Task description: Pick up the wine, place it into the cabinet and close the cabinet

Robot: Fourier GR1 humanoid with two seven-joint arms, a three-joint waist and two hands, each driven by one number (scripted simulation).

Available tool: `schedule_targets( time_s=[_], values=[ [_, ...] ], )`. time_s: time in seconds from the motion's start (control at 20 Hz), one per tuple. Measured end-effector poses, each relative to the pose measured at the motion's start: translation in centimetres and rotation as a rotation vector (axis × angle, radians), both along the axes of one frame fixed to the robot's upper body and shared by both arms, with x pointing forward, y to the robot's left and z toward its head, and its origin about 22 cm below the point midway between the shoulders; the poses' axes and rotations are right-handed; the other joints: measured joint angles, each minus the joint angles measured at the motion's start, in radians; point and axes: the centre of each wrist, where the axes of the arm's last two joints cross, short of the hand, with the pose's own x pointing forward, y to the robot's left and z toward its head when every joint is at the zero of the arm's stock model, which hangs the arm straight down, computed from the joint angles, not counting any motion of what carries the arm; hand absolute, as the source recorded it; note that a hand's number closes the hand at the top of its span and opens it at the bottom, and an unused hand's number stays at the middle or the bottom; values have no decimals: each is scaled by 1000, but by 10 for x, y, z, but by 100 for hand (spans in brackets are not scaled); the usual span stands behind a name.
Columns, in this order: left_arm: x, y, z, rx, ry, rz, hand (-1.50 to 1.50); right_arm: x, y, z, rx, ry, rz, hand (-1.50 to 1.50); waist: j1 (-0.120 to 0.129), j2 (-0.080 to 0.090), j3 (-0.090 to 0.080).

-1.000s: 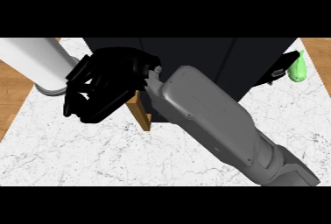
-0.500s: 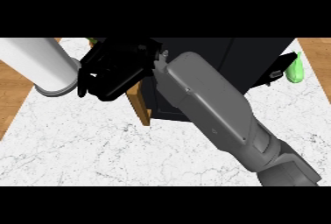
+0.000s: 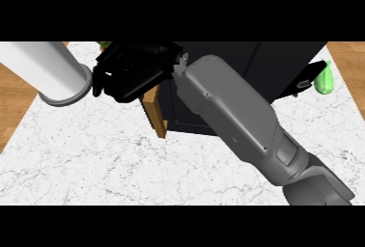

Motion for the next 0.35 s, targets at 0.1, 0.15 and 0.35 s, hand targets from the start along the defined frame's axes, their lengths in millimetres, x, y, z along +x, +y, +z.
schedule_targets(
  time_s=[0.1,0.15,0.35],
  values=[
    [1,-1,1,5,0,-2,-150,0,-1,-2,11,-13,-13,150,1,-2,-3],
    [2,-2,2,8,-1,-5,-150,-1,-1,-2,16,-17,-16,150,1,-2,-4],
    [3,-3,3,19,-1,-21,-150,-1,-3,-4,40,-34,-21,150,4,-2,-10]
  ],
)
